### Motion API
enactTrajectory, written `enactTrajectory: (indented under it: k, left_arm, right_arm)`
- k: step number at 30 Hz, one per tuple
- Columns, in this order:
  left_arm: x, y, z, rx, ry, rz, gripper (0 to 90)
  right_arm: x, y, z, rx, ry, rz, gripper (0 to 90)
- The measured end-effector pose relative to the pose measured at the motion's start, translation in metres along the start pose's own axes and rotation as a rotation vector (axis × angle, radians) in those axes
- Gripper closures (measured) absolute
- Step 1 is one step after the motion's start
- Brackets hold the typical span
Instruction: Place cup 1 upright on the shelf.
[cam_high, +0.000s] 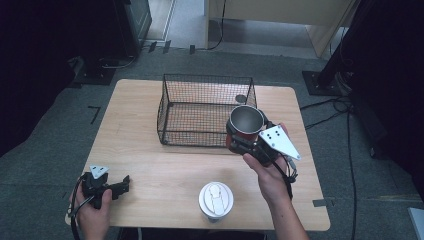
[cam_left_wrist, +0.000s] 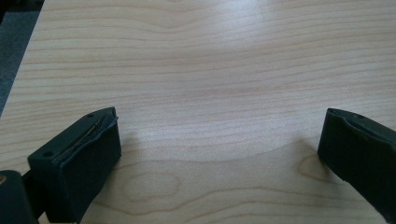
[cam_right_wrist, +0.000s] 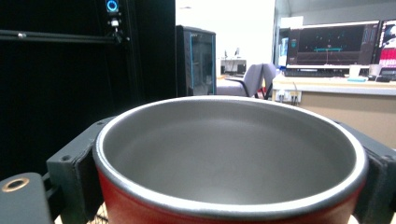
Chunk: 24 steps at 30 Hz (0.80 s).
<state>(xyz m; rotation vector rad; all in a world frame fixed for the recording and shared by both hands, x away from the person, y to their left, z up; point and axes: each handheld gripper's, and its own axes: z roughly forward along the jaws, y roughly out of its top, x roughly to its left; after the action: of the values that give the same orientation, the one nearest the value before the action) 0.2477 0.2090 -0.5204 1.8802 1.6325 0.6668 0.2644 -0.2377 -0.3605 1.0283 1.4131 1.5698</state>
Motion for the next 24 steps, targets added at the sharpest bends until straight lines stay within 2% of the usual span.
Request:
enactTrajectory:
  k: [4,7,10,13,15,18,21,24]
  left_arm:
    - [0.000,0.000,0.000,0.000,0.000,0.000,0.0]
    - [0.000,0.000,0.000,0.000,0.000,0.000,0.0]
    - [0.000,0.000,0.000,0.000,0.000,0.000,0.0]
    - [0.000,0.000,0.000,0.000,0.000,0.000,0.0]
    - [0.000,0.000,0.000,0.000,0.000,0.000,0.0]
    - [0.000,0.000,0.000,-0.001,0.000,0.000,0.0]
    - [0.000,0.000,0.000,-0.002,0.000,0.000,0.0]
    - [0.000,0.000,0.000,0.000,0.000,0.000,0.0]
  right_arm:
    - [0.001,0.001,0.008,-0.029,-0.001,-0.001,6.8]
    - [0.003,0.002,0.014,-0.065,-0.009,-0.061,6.8]
    - [0.004,0.005,0.019,-0.077,-0.008,-0.039,6.7]
    - [0.004,0.006,0.026,-0.084,-0.039,-0.047,6.7]
    - [0.003,0.005,0.031,-0.092,-0.045,-0.035,6.7]
    - [0.001,0.005,0.038,-0.096,-0.052,-0.041,6.8]
    - [-0.002,0.004,0.045,-0.085,-0.042,-0.037,6.7]
    - [-0.007,0.001,0.052,-0.076,-0.060,-0.010,6.8]
